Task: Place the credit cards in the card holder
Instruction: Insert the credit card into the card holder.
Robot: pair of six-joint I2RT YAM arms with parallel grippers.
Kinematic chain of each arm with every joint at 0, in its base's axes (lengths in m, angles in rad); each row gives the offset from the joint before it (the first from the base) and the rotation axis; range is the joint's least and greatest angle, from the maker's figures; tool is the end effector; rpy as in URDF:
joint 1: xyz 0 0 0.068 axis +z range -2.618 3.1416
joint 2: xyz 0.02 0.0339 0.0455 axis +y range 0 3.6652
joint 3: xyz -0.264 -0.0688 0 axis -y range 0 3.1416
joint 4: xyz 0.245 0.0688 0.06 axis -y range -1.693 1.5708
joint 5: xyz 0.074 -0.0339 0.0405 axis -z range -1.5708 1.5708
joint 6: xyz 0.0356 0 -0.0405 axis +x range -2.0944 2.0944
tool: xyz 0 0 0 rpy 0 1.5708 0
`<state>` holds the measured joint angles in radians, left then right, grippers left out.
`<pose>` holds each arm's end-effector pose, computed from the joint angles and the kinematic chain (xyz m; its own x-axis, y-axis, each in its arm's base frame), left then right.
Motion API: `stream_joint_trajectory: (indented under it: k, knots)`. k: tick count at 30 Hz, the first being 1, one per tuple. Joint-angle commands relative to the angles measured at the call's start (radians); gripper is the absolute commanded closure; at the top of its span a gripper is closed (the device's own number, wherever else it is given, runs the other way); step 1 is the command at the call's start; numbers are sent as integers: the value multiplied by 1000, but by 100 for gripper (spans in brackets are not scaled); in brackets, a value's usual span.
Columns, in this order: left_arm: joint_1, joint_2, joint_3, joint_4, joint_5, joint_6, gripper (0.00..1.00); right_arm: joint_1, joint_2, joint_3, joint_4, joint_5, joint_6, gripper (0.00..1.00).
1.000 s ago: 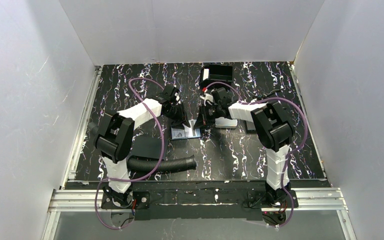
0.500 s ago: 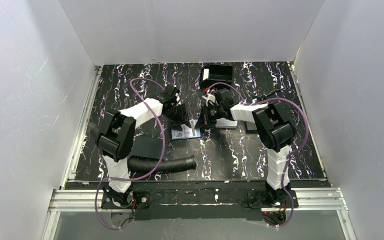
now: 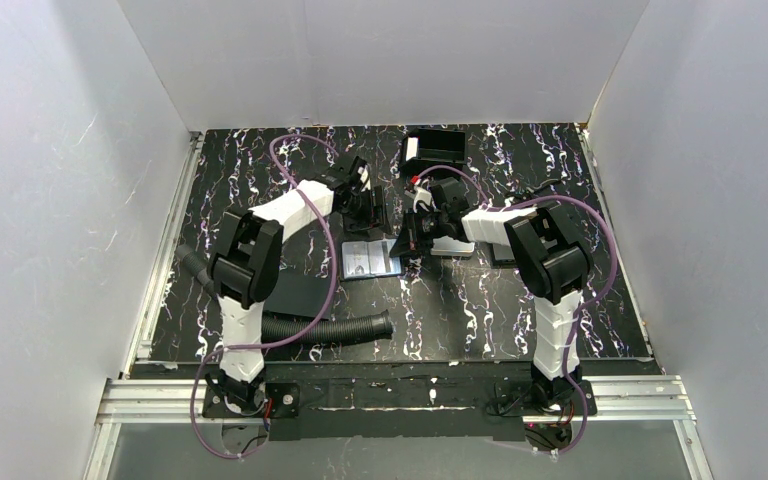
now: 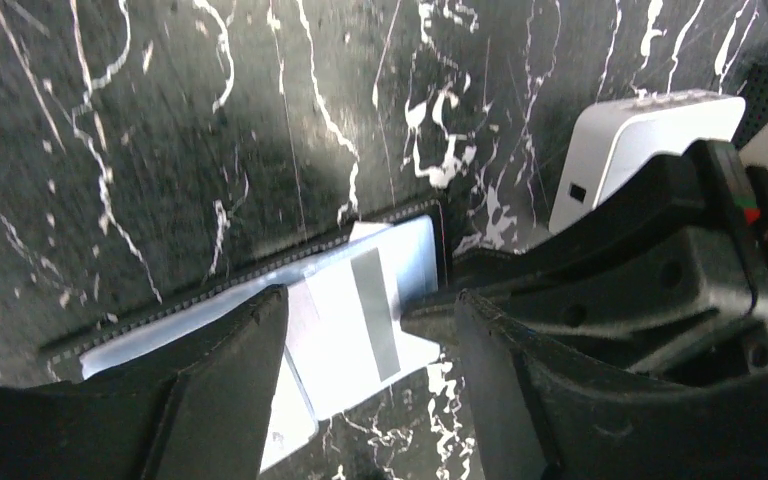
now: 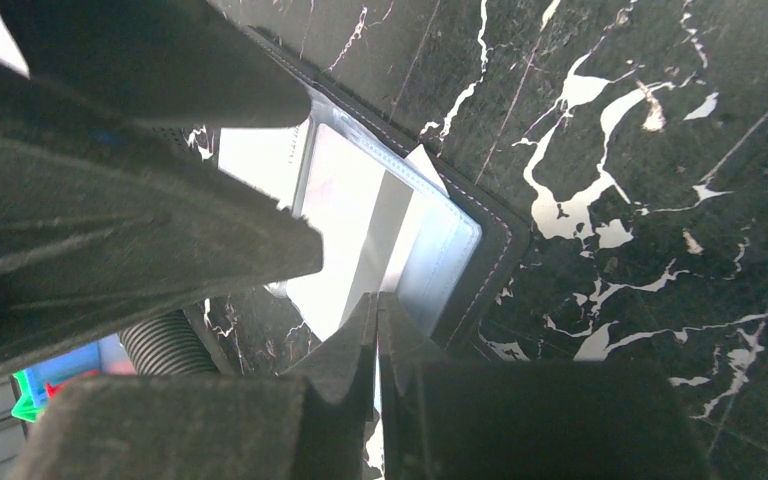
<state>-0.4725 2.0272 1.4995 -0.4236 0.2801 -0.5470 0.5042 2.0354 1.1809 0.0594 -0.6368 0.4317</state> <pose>0.3883 -0.2095 0.1908 -0.9210 -0.0906 -0.3788 0.1186 0.8612 -0.4942 0.3542 0.2196 0.1309 -0.8828 -0.1029 -0.4583 -0.4223 0.6010 0.6786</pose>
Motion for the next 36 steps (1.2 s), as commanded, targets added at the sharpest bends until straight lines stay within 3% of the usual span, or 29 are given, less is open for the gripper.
stream_joint_trajectory:
  k: [1, 12, 17, 20, 24, 30, 36]
  knots:
    - [7, 43, 88, -82, -7, 74, 36, -20, 8, -23, -87, 83, -54, 91]
    - [2, 96, 117, -127, 129, 41, 37, -19, -19, -4, -98, 79, -45, 87]
    - [1, 94, 84, -14, 278, -53, 37, -19, -10, -2, -82, 68, -27, 87]
    - [3, 62, 78, 5, 260, -56, 37, -19, -21, -9, -69, 63, -16, 87]
    - [5, 1, 95, -101, 154, -52, 34, -19, -48, 12, -133, 80, -35, 82]
    - [3, -183, -123, -115, 124, -231, 33, -20, -76, 34, -186, 85, -63, 76]
    - [-21, -309, -323, 10, 133, -422, 34, -20, -59, 20, -139, 66, -37, 76]
